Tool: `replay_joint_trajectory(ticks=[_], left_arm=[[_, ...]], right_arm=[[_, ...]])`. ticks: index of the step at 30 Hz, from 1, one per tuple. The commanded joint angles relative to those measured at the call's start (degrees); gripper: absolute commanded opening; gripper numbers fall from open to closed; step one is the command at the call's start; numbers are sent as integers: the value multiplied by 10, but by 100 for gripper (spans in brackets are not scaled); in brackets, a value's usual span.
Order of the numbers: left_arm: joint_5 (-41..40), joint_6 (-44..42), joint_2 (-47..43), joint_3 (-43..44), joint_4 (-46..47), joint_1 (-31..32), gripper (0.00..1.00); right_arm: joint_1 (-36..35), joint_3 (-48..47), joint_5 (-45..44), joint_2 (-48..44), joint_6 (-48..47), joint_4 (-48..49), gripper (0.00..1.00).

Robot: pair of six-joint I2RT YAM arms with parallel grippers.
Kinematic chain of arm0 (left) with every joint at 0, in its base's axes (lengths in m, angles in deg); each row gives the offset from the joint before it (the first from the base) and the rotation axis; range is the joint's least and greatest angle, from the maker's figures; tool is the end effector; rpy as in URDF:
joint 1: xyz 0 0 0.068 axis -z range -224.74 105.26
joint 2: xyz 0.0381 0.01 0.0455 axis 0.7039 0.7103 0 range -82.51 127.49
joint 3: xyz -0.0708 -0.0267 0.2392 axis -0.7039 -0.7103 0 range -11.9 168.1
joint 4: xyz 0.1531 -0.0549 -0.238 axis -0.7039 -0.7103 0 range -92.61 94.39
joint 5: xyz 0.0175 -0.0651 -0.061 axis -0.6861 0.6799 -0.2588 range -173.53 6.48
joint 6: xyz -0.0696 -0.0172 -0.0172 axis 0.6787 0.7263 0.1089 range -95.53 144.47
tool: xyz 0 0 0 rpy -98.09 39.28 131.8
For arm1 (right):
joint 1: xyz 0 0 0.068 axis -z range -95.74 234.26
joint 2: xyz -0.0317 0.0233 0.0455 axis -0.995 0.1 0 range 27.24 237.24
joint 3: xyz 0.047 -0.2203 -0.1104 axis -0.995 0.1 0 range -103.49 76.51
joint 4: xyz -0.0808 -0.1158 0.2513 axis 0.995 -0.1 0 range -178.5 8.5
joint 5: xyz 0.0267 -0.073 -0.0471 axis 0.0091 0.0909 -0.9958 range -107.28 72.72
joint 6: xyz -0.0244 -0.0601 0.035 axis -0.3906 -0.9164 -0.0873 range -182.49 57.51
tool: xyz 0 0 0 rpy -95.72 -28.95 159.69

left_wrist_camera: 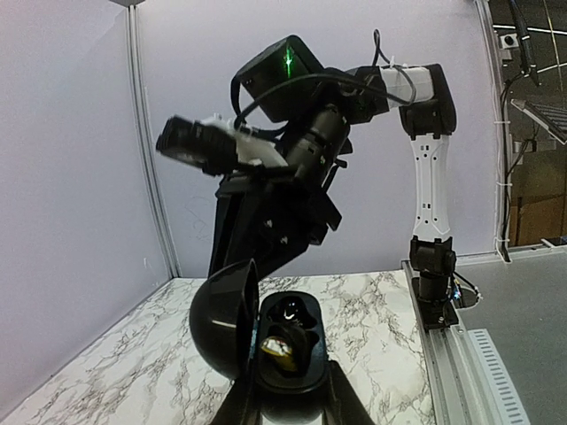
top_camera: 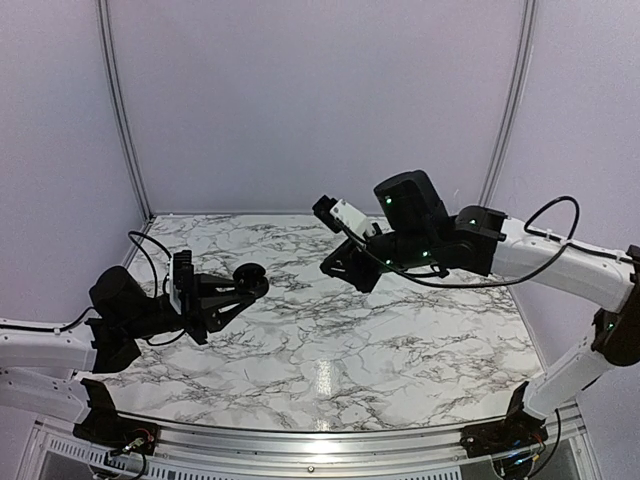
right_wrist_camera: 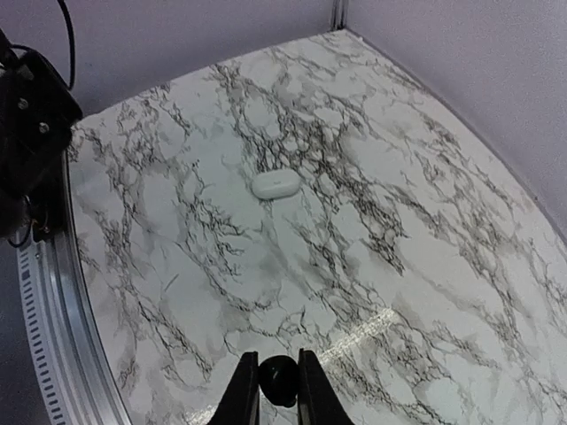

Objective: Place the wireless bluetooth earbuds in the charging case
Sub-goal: Insert the right earbud at the center of the board.

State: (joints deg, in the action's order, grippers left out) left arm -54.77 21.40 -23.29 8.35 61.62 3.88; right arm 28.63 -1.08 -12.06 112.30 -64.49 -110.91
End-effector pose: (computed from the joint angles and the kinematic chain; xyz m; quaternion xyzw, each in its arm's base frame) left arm 0.1552 -0.2210 0.2355 0.4285 0.4231 -0.4380 0.6674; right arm 0.2135 0.3220 0.2966 -0.4485 0.7731 0.2378 0.3802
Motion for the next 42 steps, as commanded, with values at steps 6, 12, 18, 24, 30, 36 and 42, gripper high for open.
replay_joint_trajectory(ticks=[6,12,18,24,30,36,42], left_arm=[[26,-28,3,1,23,-4,0],[19,-3,23,18,26,-3,0],[10,4,28,22,30,-2,0],[9,6,29,24,31,-1,0],[-7,13,23,20,36,0,0],[-15,16,23,19,41,7,0],[-23,16,23,18,46,10,0]], right_arm=[[-7,55,133,-85,-30,209,7],[-22,67,188,-100,-32,282,7],[-59,64,198,-83,-52,313,7],[-91,48,189,-57,-68,315,7],[-102,47,187,-38,-63,328,7],[-103,49,185,-25,-50,354,7],[-104,47,173,-11,-48,364,7]])
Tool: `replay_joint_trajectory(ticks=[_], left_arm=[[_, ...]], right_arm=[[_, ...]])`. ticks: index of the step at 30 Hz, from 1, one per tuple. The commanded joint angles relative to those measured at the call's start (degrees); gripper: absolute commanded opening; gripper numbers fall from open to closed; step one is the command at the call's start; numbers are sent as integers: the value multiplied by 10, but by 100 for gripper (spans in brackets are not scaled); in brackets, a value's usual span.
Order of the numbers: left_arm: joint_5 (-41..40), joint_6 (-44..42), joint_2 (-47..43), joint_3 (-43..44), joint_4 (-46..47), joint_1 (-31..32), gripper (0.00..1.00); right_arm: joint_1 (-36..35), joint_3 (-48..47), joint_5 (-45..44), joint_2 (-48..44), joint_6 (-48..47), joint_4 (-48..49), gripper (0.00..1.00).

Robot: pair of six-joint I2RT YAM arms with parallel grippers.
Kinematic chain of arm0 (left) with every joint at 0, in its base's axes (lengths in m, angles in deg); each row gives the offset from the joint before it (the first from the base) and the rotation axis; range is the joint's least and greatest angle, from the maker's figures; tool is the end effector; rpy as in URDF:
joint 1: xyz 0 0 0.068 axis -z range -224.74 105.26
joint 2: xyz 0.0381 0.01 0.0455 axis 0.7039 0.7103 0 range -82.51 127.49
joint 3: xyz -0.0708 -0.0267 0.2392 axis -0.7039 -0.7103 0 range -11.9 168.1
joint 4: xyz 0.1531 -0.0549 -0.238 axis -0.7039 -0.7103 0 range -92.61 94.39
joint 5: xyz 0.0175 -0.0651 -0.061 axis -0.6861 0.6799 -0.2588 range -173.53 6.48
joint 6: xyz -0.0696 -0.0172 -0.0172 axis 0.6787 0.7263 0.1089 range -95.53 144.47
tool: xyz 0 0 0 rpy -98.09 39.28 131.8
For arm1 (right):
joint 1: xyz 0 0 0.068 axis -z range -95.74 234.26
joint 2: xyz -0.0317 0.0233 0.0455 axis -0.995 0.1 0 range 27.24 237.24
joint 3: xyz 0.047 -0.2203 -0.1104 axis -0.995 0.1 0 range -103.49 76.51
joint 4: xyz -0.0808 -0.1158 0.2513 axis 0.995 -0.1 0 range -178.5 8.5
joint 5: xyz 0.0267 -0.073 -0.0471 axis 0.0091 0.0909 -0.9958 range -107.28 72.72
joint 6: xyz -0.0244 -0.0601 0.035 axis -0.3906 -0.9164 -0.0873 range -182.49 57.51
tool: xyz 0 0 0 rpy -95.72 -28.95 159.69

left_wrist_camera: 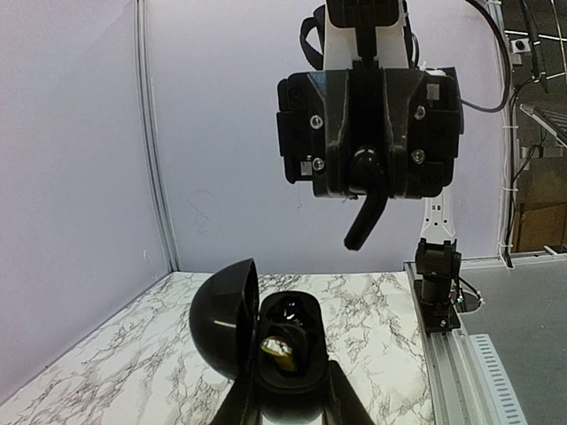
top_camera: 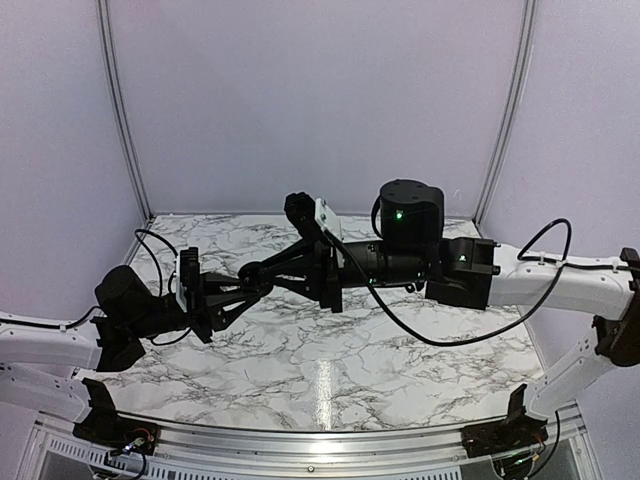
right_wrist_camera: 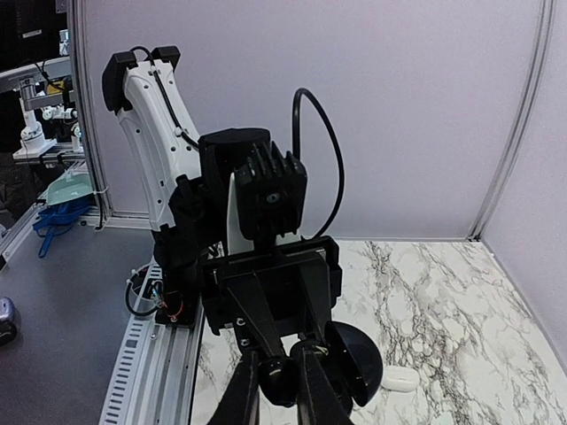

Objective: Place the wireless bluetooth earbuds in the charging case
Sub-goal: Insert the right earbud at the center of the board.

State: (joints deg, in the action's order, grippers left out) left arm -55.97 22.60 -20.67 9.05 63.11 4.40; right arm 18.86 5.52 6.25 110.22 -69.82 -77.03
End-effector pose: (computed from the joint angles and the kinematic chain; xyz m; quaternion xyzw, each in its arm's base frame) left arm 0.1580 -0.2263 0.2319 0.4200 0.4334 -0.4432 0.6628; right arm 0.1441 0.3737 0.3377 -0.5447 0.5132 0.4472 0.4898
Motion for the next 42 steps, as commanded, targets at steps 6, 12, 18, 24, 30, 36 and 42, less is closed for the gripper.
replay_joint_trajectory(ticks=[6,12,18,24,30,36,42], left_arm=[[-16,3,-6,10,34,8,0],[-19,2,-6,8,35,8,0],[-22,0,-8,6,36,9,0],[-26,0,-9,4,38,9,0],[-28,2,-12,2,39,9,0],[-36,8,-15,1,41,9,0],[-42,9,-17,-1,45,9,0]], right_arm=[[-6,-18,-30,21,13,34,7],[-6,-19,-50,27,19,41,7],[-5,-18,-57,35,23,47,7],[-6,-10,-63,39,30,60,7],[-6,0,-68,43,42,75,7],[-6,16,-71,41,59,84,7],[-6,28,-67,42,71,92,7]])
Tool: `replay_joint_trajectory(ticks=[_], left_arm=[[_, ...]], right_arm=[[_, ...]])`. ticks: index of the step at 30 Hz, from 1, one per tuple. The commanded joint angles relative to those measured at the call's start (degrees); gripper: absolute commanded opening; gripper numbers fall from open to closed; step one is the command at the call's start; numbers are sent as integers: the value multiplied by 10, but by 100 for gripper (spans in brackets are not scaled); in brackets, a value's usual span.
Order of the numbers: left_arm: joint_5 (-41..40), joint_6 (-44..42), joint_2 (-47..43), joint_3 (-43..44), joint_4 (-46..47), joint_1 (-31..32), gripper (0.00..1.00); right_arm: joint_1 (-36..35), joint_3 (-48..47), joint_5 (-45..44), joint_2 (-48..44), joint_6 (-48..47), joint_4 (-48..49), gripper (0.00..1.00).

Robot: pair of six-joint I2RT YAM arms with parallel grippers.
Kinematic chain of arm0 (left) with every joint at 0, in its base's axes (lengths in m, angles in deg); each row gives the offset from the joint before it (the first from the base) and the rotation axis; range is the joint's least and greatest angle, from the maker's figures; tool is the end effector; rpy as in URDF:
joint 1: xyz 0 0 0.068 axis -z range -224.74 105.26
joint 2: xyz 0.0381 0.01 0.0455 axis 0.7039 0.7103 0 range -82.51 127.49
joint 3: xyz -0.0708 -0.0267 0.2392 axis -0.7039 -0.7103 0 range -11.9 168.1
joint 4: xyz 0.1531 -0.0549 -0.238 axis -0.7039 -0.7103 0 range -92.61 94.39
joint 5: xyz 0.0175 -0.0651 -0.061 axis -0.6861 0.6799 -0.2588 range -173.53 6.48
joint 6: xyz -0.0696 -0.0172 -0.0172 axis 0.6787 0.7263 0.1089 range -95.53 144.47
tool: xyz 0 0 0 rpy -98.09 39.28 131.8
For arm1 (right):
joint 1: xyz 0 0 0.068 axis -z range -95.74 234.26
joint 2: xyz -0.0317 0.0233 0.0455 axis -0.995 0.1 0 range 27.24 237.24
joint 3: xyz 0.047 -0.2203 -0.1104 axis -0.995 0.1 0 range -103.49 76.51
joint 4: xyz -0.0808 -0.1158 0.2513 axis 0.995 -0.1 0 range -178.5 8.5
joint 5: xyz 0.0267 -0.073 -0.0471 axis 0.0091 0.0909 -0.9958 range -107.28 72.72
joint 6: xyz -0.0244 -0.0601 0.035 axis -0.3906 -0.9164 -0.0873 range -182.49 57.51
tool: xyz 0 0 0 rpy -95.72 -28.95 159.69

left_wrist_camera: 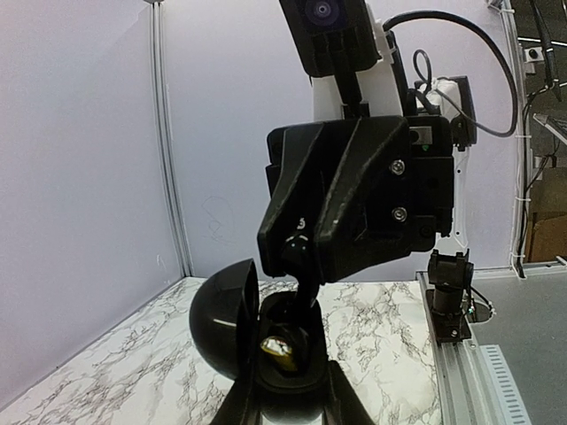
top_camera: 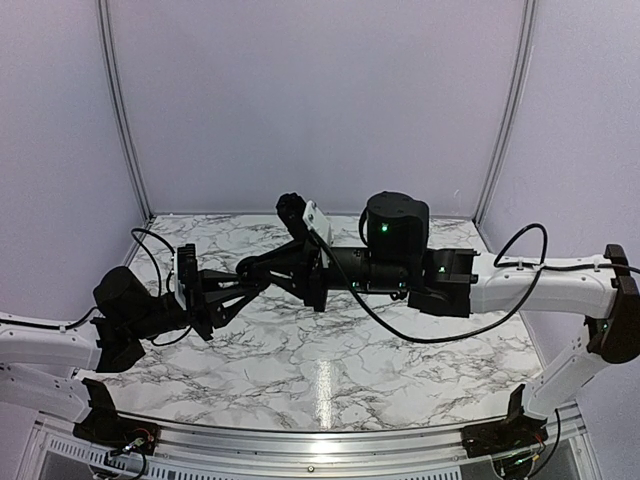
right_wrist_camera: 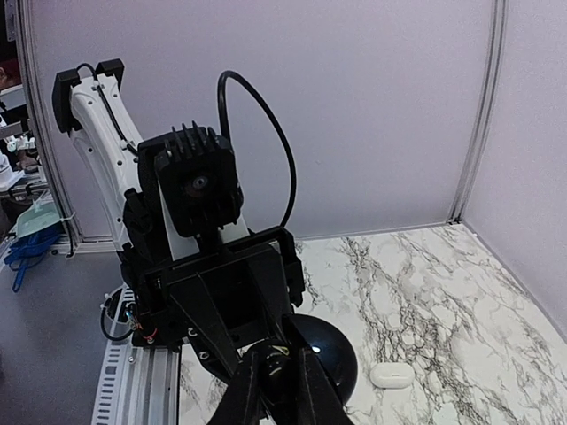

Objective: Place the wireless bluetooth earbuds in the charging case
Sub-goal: Insert the right earbud at the center of the board.

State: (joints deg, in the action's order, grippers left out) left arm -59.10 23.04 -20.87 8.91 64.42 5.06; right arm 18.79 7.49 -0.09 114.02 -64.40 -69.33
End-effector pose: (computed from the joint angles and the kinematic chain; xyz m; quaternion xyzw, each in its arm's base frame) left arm 0.1576 -0.2260 0.2352 0.4003 0.4360 -0.4382 0.6765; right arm 0.1567 0.3872 0.3152 -0.4898 0.5538 0.4439 0.5063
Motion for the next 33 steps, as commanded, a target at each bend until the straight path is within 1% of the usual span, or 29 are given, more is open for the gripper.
replay_joint_trajectory(ticks=[1,7,15,23,29,33], left_arm=[[-12,5,-15,0,32,2,0],[-18,4,-14,-1,35,2,0],[-28,6,-20,-5,38,2,0],[-29,9,-23,-7,38,3,0],[-18,11,-18,-5,39,2,0],[-13,11,-16,-4,39,2,0]], right_arm=[[-5,10,-4,4,16,17,7],[-5,12,11,15,48,34,7],[-5,14,0,18,50,26,7],[-5,19,-28,7,41,3,20],[-5,17,-37,2,36,-6,26],[-5,15,-42,-2,31,-8,35]])
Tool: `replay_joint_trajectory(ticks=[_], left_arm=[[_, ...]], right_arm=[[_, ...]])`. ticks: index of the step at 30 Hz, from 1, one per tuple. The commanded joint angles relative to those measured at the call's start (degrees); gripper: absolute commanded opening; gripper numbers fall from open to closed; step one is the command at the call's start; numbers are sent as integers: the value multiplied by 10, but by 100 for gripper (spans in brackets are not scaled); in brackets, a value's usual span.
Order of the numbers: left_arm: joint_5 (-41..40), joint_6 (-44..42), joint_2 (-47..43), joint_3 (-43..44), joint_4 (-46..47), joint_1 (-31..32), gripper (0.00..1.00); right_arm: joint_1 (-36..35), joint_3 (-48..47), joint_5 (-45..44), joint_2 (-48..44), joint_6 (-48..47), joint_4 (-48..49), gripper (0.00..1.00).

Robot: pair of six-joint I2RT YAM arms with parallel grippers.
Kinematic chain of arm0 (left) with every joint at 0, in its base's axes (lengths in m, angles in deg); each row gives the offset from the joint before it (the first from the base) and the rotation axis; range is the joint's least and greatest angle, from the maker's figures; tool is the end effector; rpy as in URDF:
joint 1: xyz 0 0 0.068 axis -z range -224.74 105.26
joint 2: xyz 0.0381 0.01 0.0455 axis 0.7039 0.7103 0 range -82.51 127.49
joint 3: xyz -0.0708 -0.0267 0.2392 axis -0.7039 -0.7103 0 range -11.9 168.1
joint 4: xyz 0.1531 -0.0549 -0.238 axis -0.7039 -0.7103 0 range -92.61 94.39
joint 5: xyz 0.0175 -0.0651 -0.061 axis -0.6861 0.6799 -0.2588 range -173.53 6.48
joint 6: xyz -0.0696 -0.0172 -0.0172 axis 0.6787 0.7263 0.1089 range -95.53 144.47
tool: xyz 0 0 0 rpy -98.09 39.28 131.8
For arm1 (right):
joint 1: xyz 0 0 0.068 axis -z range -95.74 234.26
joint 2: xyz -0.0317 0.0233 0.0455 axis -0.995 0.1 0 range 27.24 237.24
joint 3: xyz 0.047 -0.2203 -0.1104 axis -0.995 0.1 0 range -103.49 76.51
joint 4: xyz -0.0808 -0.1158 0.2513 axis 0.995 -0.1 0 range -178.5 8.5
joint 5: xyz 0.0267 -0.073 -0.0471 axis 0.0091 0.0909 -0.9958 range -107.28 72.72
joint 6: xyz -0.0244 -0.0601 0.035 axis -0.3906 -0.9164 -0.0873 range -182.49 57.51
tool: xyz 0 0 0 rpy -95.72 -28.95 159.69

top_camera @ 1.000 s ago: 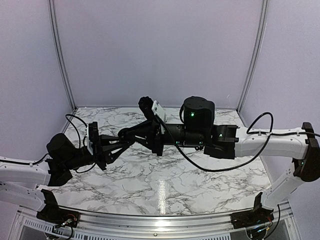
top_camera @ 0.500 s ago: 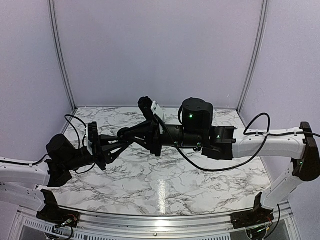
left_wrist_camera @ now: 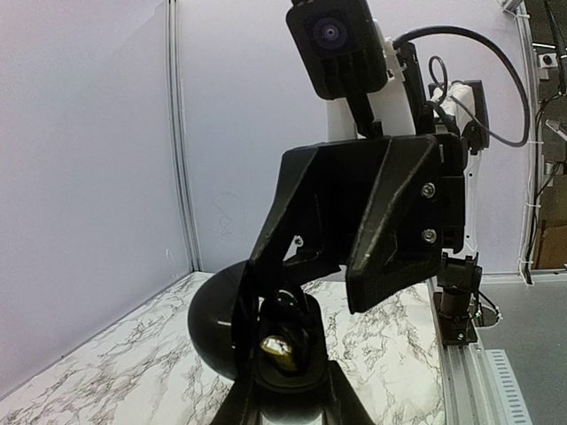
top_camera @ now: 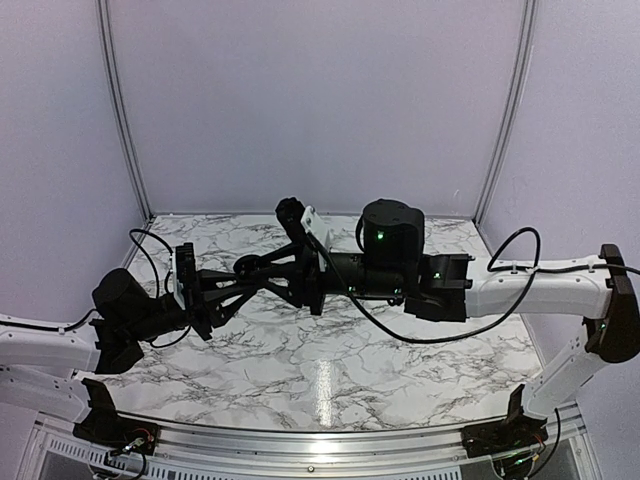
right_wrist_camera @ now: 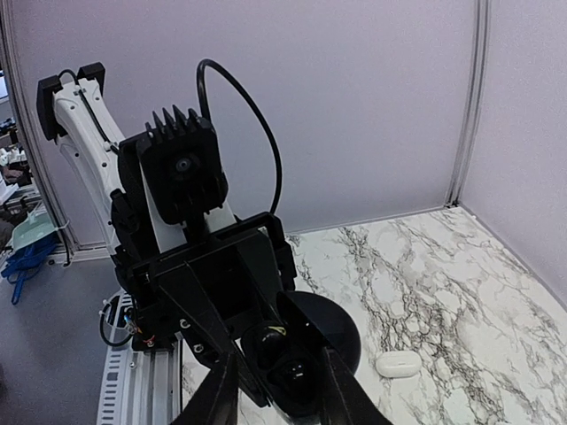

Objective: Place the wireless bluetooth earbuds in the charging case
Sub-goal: Insert the right earbud at the center of the board, then close the charging case with the earbuds.

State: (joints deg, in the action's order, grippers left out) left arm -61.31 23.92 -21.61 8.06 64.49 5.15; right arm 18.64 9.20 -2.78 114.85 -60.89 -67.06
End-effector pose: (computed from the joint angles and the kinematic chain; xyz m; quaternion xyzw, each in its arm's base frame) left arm 0.1576 -0.2233 0.2334 0.3844 0.4476 -0.4352 0.6801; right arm 0.1594 0.3890 0.3023 -0.4620 0.5797 0.4459 0.5017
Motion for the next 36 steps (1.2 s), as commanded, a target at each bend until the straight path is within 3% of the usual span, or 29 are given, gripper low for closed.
replay_joint_trajectory(ticks=[1,14,22,25,29,36], left_arm=[[10,2,-8,5,39,1,0],[22,28,1,7,38,1,0],[22,28,7,11,39,1,0],[29,28,13,14,39,2,0],[59,20,16,17,31,1,0],[106,16,14,32,-5,1,0]], right_arm=[[-4,-4,-17,-13,-6,-32,37],[-4,-27,-24,-68,-41,-64,44],[-4,-28,-33,-67,-49,-87,27],[-4,-30,-29,-58,-48,-90,26],[-2,-40,-6,-53,-58,-105,43],[24,-36,59,-75,-89,-143,62]])
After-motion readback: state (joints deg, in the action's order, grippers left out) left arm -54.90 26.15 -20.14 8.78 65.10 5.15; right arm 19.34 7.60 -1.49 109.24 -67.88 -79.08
